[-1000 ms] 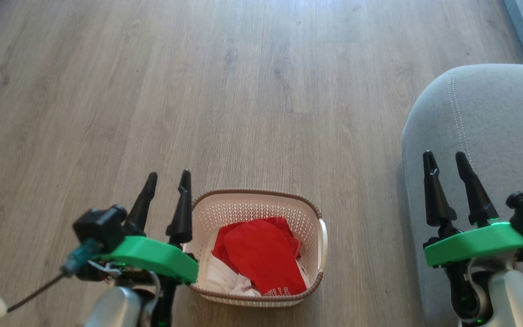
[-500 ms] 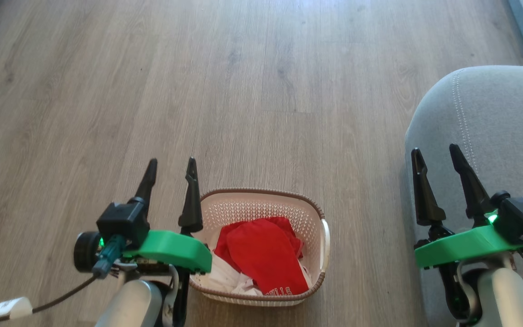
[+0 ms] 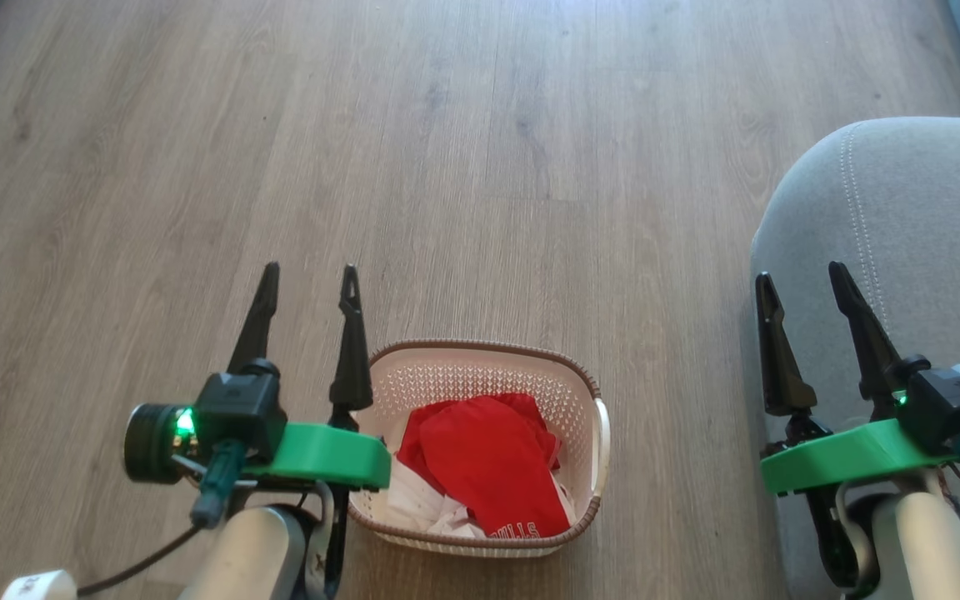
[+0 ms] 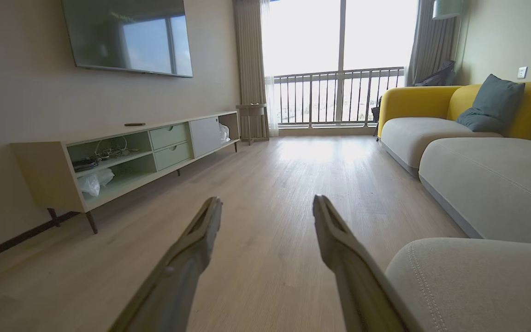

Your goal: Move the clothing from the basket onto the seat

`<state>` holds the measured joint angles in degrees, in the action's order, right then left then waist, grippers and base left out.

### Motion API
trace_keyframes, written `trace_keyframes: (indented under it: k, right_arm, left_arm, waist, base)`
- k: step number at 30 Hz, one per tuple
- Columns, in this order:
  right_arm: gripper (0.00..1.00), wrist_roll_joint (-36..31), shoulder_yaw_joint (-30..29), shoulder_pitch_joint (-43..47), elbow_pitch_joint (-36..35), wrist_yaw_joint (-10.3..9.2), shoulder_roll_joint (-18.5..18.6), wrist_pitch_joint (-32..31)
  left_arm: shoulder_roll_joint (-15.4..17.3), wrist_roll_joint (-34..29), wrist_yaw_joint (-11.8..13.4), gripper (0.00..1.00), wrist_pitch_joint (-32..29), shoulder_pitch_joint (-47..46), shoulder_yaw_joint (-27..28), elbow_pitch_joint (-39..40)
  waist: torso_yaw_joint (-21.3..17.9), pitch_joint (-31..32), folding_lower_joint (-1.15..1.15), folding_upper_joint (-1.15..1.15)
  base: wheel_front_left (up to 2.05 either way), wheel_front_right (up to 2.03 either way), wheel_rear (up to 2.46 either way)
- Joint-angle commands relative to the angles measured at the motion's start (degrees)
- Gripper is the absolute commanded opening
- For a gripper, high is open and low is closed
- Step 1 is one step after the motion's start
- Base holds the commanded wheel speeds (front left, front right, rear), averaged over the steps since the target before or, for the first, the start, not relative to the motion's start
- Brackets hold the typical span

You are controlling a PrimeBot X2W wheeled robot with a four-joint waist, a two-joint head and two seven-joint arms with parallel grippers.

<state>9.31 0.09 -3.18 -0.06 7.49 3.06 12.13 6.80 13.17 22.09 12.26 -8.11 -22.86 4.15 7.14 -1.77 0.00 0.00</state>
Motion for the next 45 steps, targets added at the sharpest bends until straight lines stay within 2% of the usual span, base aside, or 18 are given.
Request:
trace_keyframes:
  k: [1, 6, 10, 17, 29, 34, 40, 42, 45]
  right_arm:
    - [1.00, -1.68, 0.86, -2.35, -1.58, 0.00, -0.15, 0.91]
    - [1.00, 0.62, -1.56, -1.62, 1.86, 0.00, -0.16, 1.76]
    - [1.00, -0.09, -1.88, -1.25, 5.62, 0.00, -0.17, 2.44]
    - [1.00, -1.40, -1.00, -1.96, 7.56, 0.00, -0.18, 2.86]
    - [1.00, -1.20, -0.79, -2.14, 7.78, 0.00, -0.18, 2.86]
    - [1.00, -0.63, -1.44, -2.30, 11.59, 0.00, -0.18, 2.86]
    - [1.00, -1.26, -1.92, -3.89, 13.11, 0.00, -0.18, 2.86]
    - [1.00, 0.33, -2.61, -4.83, 12.83, 0.00, -0.18, 2.86]
    - [1.00, -0.86, -3.58, -6.10, 12.56, 0.00, -0.18, 2.86]
  left_arm:
    - [-0.40, -1.93, -0.60, 1.00, 0.78, -1.90, 1.57, 1.29]
    - [-1.96, -2.91, -5.85, 1.00, 1.64, -0.54, 2.45, -2.92]
    - [-3.14, -3.86, -10.23, 1.00, 2.32, 0.65, 3.93, -8.12]
    - [-3.82, -6.52, -13.56, 1.00, 2.74, 0.19, 5.79, -14.18]
    - [-3.90, -4.53, -14.69, 1.00, 2.74, 0.09, 5.57, -13.49]
    - [-3.91, -4.54, -15.67, 1.00, 2.74, 0.18, 4.44, -17.38]
    - [-3.91, -5.30, -17.62, 1.00, 2.74, -1.97, 3.33, -23.32]
    - [-3.91, -6.48, -17.99, 1.00, 2.74, -3.35, 3.15, -25.77]
    - [-3.91, -7.55, -19.07, 1.00, 2.74, -6.35, 3.17, -29.06]
  waist:
    - [0.13, -0.02, 0.00, 0.00]
    - [0.58, 0.21, 0.00, 0.00]
    - [0.87, 0.54, 0.00, 0.00]
    - [0.65, 0.36, 0.00, 0.00]
    - [0.65, 0.23, 0.00, 0.00]
    - [-0.33, -1.39, 0.00, 0.00]
    - [-2.79, -7.40, 0.00, 0.00]
    - [-4.01, -10.85, 0.00, 0.00]
    - [-5.55, -16.43, 0.00, 0.00]
  base:
    - [0.00, 0.00, 0.00]
    - [0.00, 0.00, 0.00]
    - [0.00, 0.00, 0.00]
    - [0.00, 0.00, 0.00]
    - [0.00, 0.00, 0.00]
    - [0.00, 0.00, 0.00]
    - [0.00, 0.00, 0.00]
    - [0.00, 0.00, 0.00]
    - [0.00, 0.00, 0.00]
